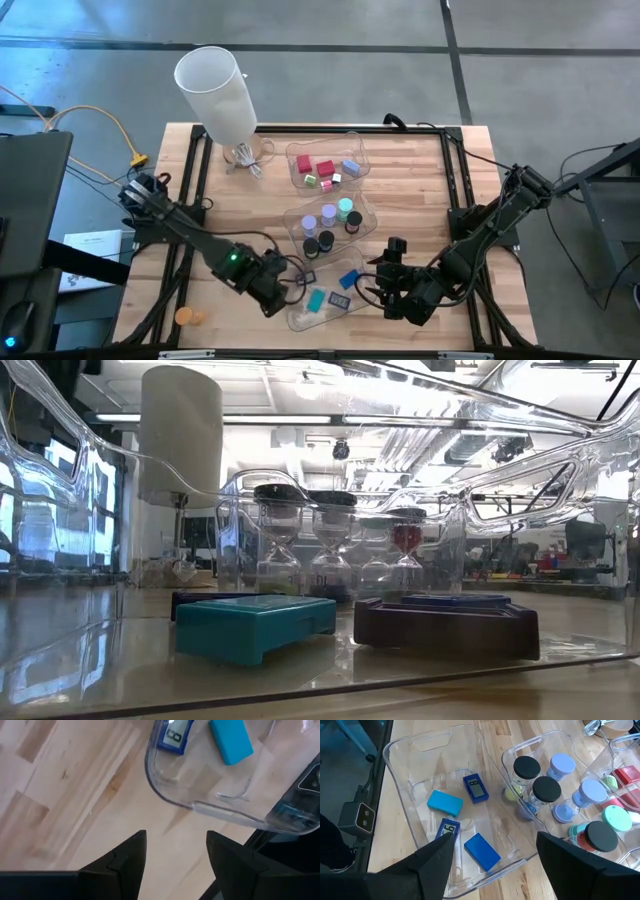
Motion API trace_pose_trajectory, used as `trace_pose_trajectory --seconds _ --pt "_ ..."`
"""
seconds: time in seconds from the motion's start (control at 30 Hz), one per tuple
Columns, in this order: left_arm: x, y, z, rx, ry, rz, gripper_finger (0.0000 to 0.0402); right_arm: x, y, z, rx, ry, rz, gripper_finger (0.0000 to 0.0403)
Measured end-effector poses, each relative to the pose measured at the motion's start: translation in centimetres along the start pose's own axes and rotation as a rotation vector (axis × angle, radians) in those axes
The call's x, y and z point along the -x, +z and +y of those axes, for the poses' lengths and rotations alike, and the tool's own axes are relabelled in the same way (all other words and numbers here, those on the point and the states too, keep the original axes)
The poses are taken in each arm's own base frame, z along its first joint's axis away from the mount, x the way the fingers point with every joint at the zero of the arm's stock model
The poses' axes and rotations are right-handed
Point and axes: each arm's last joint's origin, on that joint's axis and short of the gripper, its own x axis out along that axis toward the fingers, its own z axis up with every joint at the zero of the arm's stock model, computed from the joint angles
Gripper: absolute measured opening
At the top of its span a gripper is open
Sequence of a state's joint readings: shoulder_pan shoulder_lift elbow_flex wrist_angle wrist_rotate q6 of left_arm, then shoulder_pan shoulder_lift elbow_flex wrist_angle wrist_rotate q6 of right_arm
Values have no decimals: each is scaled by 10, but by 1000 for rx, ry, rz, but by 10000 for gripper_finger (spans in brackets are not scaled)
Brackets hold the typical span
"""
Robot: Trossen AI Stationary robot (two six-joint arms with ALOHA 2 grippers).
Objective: Pick & Place Office items
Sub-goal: Put the yellow hourglass into the middle transparent bin
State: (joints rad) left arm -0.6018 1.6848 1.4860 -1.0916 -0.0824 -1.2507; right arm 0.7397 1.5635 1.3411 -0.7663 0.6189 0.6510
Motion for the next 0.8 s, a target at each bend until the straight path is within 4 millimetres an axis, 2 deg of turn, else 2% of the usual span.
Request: trace_pose_trajectory --seconds 0.23,0.47,0.8 --pt "-1 19 5 -1 -5 -16 200 0 0 0 0 -1 -1 274" --pt "-2 30 8 -13 -81 108 200 0 0 0 0 -1 -1 274" --pt "-1 29 -5 -72 -153 -12 200 0 0 0 0 -2 -1 274"
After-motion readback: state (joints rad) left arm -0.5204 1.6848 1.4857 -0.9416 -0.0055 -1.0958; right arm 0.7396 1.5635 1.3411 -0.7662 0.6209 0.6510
